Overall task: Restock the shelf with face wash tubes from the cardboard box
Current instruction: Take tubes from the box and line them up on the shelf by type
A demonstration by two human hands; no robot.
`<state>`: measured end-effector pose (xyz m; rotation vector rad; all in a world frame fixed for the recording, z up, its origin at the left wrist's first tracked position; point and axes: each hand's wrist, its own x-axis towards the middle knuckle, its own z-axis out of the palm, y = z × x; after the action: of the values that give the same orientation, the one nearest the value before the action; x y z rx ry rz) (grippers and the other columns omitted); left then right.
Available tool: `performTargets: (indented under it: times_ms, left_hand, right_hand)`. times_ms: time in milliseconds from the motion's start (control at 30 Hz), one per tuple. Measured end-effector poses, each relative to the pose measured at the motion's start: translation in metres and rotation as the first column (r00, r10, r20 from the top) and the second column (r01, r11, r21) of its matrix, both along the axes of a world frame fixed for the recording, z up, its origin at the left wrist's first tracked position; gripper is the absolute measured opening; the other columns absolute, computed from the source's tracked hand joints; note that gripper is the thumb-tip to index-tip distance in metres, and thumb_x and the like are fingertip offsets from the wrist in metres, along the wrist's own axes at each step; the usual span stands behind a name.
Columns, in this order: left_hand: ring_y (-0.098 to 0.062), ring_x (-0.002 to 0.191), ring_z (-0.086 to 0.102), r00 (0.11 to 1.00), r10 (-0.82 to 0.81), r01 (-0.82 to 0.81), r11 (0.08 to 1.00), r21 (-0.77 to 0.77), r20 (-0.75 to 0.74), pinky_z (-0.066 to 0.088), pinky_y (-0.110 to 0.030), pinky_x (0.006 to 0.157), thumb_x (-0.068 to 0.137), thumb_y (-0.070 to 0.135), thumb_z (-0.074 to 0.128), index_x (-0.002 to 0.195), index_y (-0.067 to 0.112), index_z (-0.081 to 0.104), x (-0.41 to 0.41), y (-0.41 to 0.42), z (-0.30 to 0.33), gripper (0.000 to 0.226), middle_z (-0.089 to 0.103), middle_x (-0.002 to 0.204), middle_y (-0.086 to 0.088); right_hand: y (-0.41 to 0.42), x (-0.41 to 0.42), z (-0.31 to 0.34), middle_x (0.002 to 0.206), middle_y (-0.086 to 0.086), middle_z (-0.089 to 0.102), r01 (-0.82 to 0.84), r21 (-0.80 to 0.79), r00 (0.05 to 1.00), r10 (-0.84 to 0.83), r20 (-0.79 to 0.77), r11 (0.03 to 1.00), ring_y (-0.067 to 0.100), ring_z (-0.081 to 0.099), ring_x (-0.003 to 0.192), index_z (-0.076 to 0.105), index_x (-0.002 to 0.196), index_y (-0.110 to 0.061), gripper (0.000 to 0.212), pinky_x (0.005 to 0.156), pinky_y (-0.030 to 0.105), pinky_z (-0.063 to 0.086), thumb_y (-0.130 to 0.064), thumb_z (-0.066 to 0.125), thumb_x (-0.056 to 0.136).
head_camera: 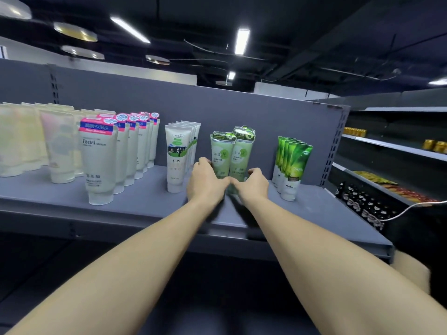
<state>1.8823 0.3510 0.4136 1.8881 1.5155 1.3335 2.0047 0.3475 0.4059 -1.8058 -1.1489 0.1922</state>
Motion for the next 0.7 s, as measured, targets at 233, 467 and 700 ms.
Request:
performTargets:
  times_ms: [233,467,700]
  left_hand:
    - [-0.024,0.102,0.06,0.998,-0.055,0.055,0.998,-0.002,0.007,0.049,-0.036,0.076,0.073,0.038,0.078,0.11,0.015,0.049,0.016,-0.012,0.002,0.052,0.058,0.113,-0.001]
    - [-0.025,0.107,0.057,0.998,-0.049,0.048,0.999,-0.006,-0.027,0.04,-0.032,0.076,0.076,0.037,0.078,0.113,0.014,0.049,0.035,-0.015,0.004,0.052,0.055,0.117,-0.003]
    - [-0.024,0.102,0.06,0.999,-0.017,0.017,1.0,0.002,-0.031,0.04,-0.031,0.071,0.072,0.041,0.081,0.109,0.014,0.048,0.045,-0.012,0.004,0.055,0.056,0.112,-0.001]
  right_hand:
    - [-0.021,0.016,0.0,0.127,0.011,0.058,0.024,-0.015,1.0,-0.024,-0.006,1.0,0.025,0.055,0.116,0.045,0.138,-0.008,0.056,0.082,0.024,0.035,-0.016,0.064,0.086]
    - [-0.032,0.028,0.002,0.101,0.0,0.058,0.045,0.02,0.999,-0.044,-0.011,0.999,0.013,0.048,0.091,0.052,0.131,-0.008,0.044,0.077,0.019,0.034,-0.005,0.054,0.088]
    - [-0.031,0.026,0.003,0.101,0.001,0.062,0.022,0.064,1.0,-0.021,-0.012,0.998,0.017,0.057,0.098,0.059,0.122,-0.009,0.034,0.08,0.017,0.035,-0.006,0.056,0.089]
